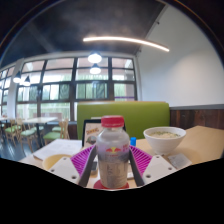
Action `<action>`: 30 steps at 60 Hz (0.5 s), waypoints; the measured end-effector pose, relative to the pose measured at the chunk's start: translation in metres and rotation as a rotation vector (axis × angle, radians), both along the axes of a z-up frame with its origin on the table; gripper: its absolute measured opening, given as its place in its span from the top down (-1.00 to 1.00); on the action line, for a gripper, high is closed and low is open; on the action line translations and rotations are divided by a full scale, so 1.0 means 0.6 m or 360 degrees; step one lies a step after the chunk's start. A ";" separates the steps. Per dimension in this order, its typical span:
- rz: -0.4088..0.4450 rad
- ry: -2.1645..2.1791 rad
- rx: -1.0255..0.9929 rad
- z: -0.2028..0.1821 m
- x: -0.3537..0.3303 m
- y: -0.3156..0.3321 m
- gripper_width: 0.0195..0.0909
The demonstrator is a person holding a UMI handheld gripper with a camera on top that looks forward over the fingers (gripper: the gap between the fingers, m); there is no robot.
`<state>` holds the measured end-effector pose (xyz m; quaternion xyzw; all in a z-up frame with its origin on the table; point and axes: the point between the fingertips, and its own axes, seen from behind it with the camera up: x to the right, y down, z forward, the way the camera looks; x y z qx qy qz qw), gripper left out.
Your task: Pour water
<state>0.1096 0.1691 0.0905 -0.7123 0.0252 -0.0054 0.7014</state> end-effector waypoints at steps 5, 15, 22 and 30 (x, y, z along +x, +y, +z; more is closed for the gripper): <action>0.0003 0.0012 0.0003 0.005 -0.008 -0.001 -0.76; 0.0001 0.0015 0.0004 0.003 -0.009 -0.002 -0.77; -0.0005 0.0017 0.0005 0.004 -0.007 0.003 -0.77; -0.0030 0.0018 0.0003 0.006 -0.003 -0.011 -0.77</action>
